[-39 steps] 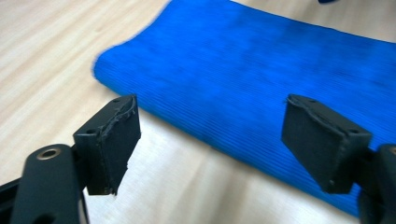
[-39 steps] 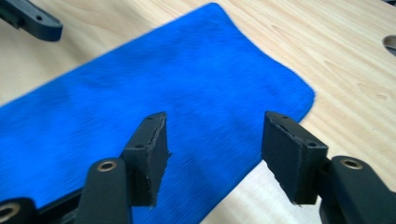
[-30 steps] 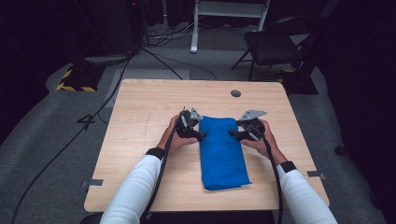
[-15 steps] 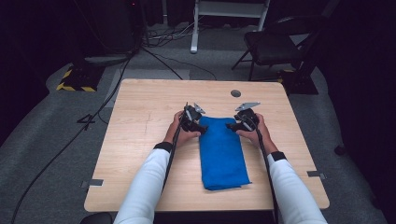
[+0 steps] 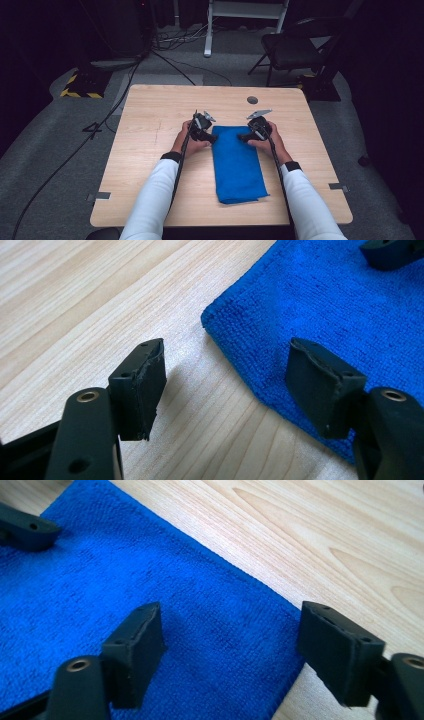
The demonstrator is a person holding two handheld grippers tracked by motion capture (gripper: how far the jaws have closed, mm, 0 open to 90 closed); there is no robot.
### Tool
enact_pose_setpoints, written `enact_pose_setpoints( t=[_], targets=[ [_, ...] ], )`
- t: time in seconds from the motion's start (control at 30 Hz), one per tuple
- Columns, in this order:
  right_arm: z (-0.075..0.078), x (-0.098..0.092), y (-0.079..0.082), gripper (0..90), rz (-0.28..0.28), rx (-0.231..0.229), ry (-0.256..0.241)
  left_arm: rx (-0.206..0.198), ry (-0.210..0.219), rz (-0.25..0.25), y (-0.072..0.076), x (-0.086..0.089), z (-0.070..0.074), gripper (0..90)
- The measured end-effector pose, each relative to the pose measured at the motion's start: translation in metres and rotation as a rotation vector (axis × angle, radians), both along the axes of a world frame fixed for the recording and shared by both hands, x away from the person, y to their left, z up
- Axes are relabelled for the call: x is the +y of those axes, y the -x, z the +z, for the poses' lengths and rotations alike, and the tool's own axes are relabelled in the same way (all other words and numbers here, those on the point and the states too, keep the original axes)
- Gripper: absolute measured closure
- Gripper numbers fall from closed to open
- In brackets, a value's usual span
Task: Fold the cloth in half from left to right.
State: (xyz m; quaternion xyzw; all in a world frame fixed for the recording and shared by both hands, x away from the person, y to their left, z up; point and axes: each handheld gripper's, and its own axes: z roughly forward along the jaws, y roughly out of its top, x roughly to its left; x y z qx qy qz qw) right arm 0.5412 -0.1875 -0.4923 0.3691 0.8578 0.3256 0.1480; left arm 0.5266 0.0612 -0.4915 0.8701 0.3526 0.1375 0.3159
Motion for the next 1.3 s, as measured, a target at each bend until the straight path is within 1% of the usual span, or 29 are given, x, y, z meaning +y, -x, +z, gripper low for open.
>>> enact_pose_setpoints(
  t=[0.13,0.23,0.27,0.3,0.33,0.4,0.5,0.57,0.6,0.63,0.67,0.7,0.77,0.83,0.87,0.9,0.93,1.03,1.1,1.13,1.17,1.27,1.3],
  targets=[
    [-0.001,0.001,-0.001,25.2,-0.008,0.014,-0.01,0.011,0.012,0.002,-0.001,-0.001,-0.001,34.0],
    [-0.001,0.002,-0.001,26.9,0.0,0.016,-0.009,0.017,0.022,0.002,-0.002,-0.001,-0.001,35.2],
    [0.001,0.003,-0.001,34.7,0.019,0.019,-0.01,0.02,0.024,0.003,-0.002,-0.001,-0.001,35.2],
    [0.001,0.003,-0.001,34.7,0.019,0.019,-0.01,0.023,0.03,0.002,-0.003,-0.001,-0.002,35.2],
    [0.001,0.004,0.0,38.1,0.027,0.02,-0.012,0.03,0.034,0.003,-0.003,-0.001,-0.002,35.1],
    [0.003,0.005,0.001,50.0,0.048,0.022,-0.013,0.03,0.036,0.007,-0.005,-0.002,-0.002,33.1],
    [0.004,0.007,0.002,64.9,0.07,0.03,-0.014,0.03,0.039,0.013,-0.006,-0.006,-0.003,29.8],
    [0.005,0.009,0.003,73.8,0.077,0.034,-0.014,0.029,0.036,0.011,-0.006,-0.008,-0.003,29.6],
    [0.005,0.009,0.004,77.1,0.09,0.035,-0.014,0.03,0.035,0.007,-0.006,-0.009,-0.003,29.7],
    [0.006,0.011,0.005,81.5,0.094,0.035,-0.008,0.029,0.037,0.006,-0.006,-0.01,-0.002,32.0],
    [0.006,0.011,0.005,81.5,0.094,0.035,-0.008,0.032,0.04,-0.001,-0.007,-0.011,-0.002,32.0],
    [0.006,0.012,0.006,82.3,0.099,0.029,-0.002,0.03,0.046,-0.007,-0.007,-0.012,-0.002,36.9],
    [0.006,0.013,0.007,83.2,0.097,0.02,0.002,0.034,0.05,-0.028,-0.007,-0.015,0.0,52.2],
    [0.006,0.012,0.007,83.6,0.088,0.013,0.007,0.038,0.038,-0.058,-0.006,-0.018,0.002,65.6],
    [0.007,0.011,0.007,83.8,0.083,0.006,0.008,0.031,0.026,-0.064,-0.007,-0.018,0.002,70.8],
    [0.007,0.01,0.007,84.0,0.07,-0.004,0.007,0.026,0.02,-0.059,-0.007,-0.019,0.003,77.7],
    [0.007,0.01,0.007,84.0,0.07,-0.004,0.007,0.024,0.015,-0.058,-0.007,-0.02,0.003,77.7],
    [0.01,0.006,0.007,84.2,0.051,-0.025,-0.008,0.015,0.01,-0.05,-0.01,-0.018,0.004,81.9],
    [0.012,0.005,0.007,84.3,0.05,-0.041,-0.019,0.005,0.01,-0.048,-0.01,-0.018,0.005,83.0],
    [0.014,0.005,0.007,84.4,0.048,-0.058,-0.023,-0.002,0.004,-0.047,-0.01,-0.018,0.006,84.1],
    [0.014,0.005,0.007,84.4,0.048,-0.058,-0.023,-0.01,0.01,-0.042,-0.01,-0.019,0.007,84.1],
    [0.018,0.005,0.007,84.5,0.047,-0.079,-0.035,-0.036,0.01,-0.036,-0.011,-0.018,0.013,84.8],
    [0.019,0.005,0.007,84.5,0.044,-0.085,-0.037,-0.042,0.021,-0.032,-0.011,-0.017,0.014,85.0]
  ],
)
